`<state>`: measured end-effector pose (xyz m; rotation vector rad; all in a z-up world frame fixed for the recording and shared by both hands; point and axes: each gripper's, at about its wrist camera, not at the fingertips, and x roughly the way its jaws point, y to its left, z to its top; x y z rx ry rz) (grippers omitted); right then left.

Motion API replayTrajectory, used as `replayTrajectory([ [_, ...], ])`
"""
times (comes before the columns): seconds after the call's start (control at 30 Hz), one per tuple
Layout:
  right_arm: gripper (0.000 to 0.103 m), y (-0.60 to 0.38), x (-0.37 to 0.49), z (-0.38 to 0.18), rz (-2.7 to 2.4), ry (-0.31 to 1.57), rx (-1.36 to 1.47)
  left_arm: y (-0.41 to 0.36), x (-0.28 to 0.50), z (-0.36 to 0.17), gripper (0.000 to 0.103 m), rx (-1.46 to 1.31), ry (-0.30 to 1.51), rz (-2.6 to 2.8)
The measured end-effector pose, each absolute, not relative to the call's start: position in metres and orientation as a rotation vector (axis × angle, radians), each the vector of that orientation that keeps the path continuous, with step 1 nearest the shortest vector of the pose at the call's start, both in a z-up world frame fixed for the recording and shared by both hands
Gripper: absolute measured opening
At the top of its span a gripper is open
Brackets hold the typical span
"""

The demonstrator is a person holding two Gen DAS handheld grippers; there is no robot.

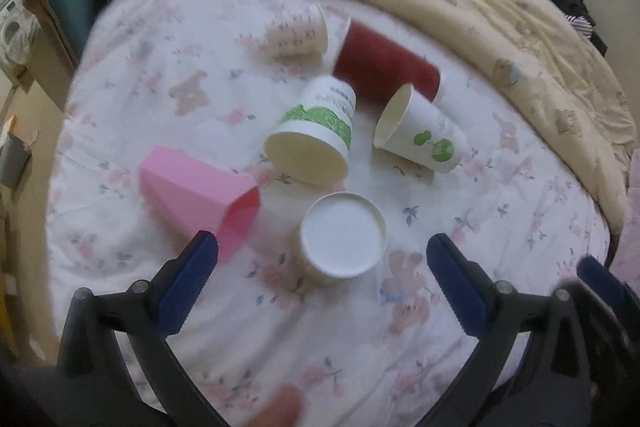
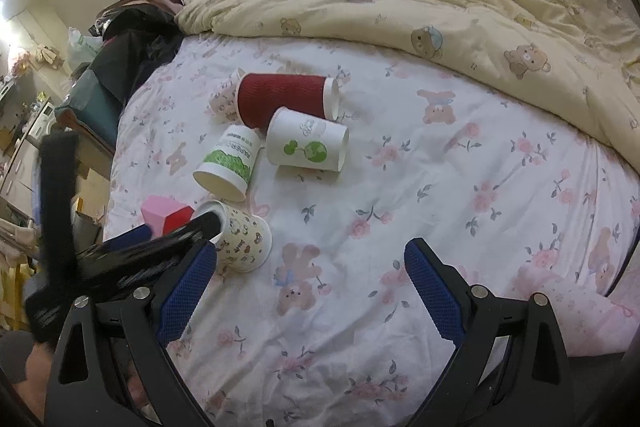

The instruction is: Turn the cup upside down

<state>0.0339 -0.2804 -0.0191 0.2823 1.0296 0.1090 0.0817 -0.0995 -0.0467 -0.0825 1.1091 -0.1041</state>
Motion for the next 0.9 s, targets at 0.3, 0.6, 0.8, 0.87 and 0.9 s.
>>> replayTrajectory([
  [0.3, 0.097, -0.261, 0.012, -0.004, 0.175, 0.952, 0.24, -0.055, 0.025, 0.007, 0.103, -0.032, 0.944, -0.063],
  [0.6, 0.097, -0.245, -0.02, 0.003, 0.183, 0.89, 0.171, -0.029, -0.027, 0.016, 0.103, -0.033, 0.893, 0.002],
  [0.8, 0.097, -0.231, -0.036, 0.001, 0.211, 0.871, 0.119, -0.019, -0.052, 0.011, 0.103, -0.023, 0.84, 0.058],
  [0.87, 0.097, -0.228, -0.037, 0.001, 0.213, 0.857, 0.103, -0.015, -0.053, 0.007, 0.103, -0.044, 0.85, 0.071],
  [0.9, 0.097, -0.228, -0.037, 0.002, 0.207, 0.85, 0.1, -0.011, -0.053, 0.005, 0.103, -0.074, 0.859, 0.068],
])
